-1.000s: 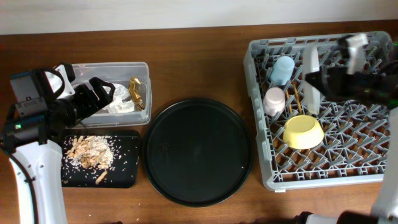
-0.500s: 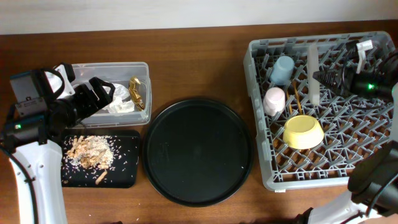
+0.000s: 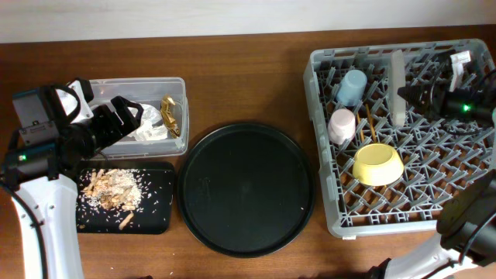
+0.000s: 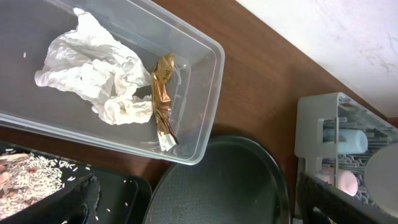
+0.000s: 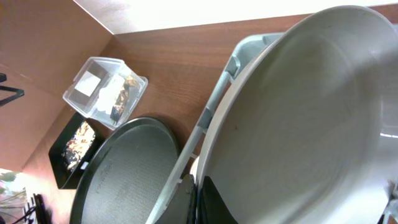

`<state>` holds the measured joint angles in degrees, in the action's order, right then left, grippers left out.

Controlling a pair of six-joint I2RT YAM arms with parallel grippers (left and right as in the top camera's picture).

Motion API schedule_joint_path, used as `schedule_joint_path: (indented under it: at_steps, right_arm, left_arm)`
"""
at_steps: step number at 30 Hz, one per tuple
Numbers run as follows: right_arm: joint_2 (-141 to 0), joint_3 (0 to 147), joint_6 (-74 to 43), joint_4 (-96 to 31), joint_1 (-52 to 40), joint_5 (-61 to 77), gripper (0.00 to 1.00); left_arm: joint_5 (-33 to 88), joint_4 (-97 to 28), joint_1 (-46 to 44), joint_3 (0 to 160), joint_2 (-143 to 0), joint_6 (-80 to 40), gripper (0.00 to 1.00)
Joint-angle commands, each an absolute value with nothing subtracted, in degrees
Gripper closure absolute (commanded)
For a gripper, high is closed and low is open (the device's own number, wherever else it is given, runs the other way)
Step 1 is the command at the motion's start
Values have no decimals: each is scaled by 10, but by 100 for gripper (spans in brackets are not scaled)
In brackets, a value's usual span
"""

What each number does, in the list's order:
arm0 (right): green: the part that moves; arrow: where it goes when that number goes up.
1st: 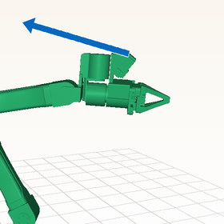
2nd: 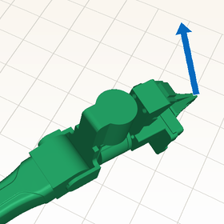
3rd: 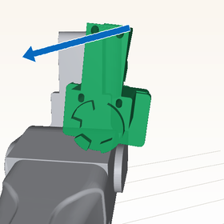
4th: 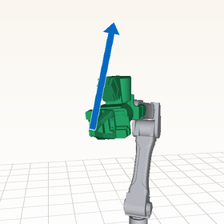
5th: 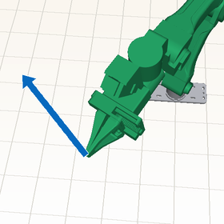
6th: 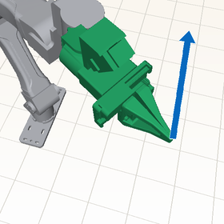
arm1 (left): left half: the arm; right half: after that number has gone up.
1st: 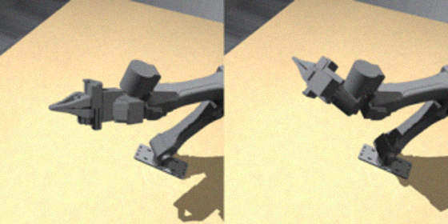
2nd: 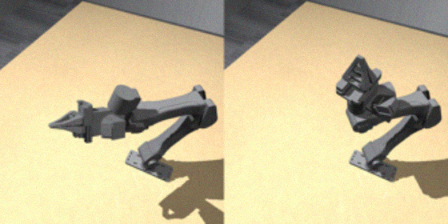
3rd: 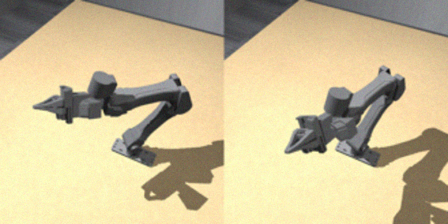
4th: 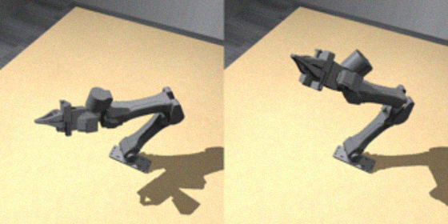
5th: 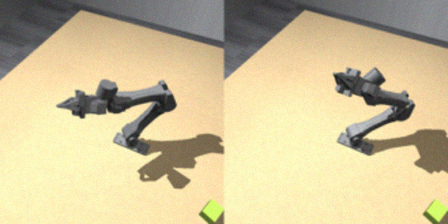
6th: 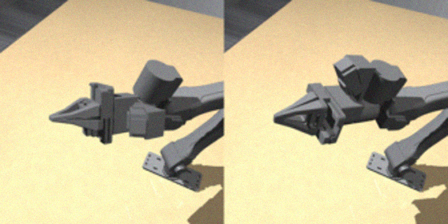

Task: Sort waste into correct bins and load items into the dishwasher rack
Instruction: 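Lift white plate and stand it upright in rack with right gripper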

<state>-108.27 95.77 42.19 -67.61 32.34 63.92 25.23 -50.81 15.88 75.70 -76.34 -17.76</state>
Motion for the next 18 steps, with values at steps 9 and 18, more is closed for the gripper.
schedule_joint_path:
  at_steps: [9, 18]
  right_arm:
    - [-1105, 962, 430, -659, 326, 621, 28]
    - [-1061, 1008, 241, -625, 304, 492, 1]
  left_arm:
    - [255, -507, 161, 766, -759, -179, 1]
    - [255, -507, 161, 766, -759, -179, 1]
